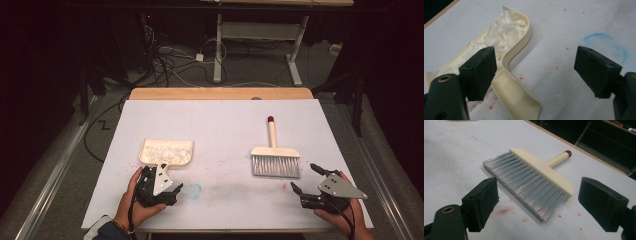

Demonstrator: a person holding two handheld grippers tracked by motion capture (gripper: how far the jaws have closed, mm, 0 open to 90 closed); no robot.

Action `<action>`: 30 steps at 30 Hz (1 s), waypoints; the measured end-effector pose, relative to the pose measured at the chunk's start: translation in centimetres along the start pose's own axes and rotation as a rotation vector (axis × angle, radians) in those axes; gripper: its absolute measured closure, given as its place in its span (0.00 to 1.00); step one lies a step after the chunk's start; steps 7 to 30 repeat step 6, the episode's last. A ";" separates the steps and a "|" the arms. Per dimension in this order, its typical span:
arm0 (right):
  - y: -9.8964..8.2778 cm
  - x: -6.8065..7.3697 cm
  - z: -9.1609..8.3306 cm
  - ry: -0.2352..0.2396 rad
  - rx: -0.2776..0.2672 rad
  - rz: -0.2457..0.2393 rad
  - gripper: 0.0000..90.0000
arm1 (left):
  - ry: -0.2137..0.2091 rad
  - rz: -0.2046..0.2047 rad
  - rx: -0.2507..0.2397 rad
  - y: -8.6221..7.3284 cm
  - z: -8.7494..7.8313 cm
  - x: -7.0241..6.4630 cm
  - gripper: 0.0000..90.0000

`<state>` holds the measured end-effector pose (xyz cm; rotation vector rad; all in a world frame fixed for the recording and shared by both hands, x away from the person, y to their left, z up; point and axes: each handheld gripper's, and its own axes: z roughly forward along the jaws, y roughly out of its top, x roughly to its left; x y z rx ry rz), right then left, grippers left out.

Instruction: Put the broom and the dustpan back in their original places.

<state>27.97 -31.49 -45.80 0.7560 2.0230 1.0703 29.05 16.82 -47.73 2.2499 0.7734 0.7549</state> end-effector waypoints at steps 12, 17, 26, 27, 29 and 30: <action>0.1 0.0 0.1 -0.004 0.001 0.001 0.19 | -0.005 -0.004 0.002 0.0 0.2 0.1 0.20; 0.1 0.0 0.1 -0.004 0.001 0.001 0.19 | -0.005 -0.004 0.002 0.0 0.2 0.1 0.20; 0.1 0.0 0.1 -0.004 0.001 0.001 0.19 | -0.005 -0.004 0.002 0.0 0.2 0.1 0.20; 0.1 0.0 0.1 -0.004 0.001 0.001 0.19 | -0.005 -0.004 0.002 0.0 0.2 0.1 0.20; 0.1 0.0 0.1 -0.004 0.001 0.001 0.19 | -0.005 -0.004 0.002 0.0 0.2 0.1 0.20; 0.1 0.0 0.1 -0.004 0.001 0.001 0.19 | -0.005 -0.004 0.002 0.0 0.2 0.1 0.20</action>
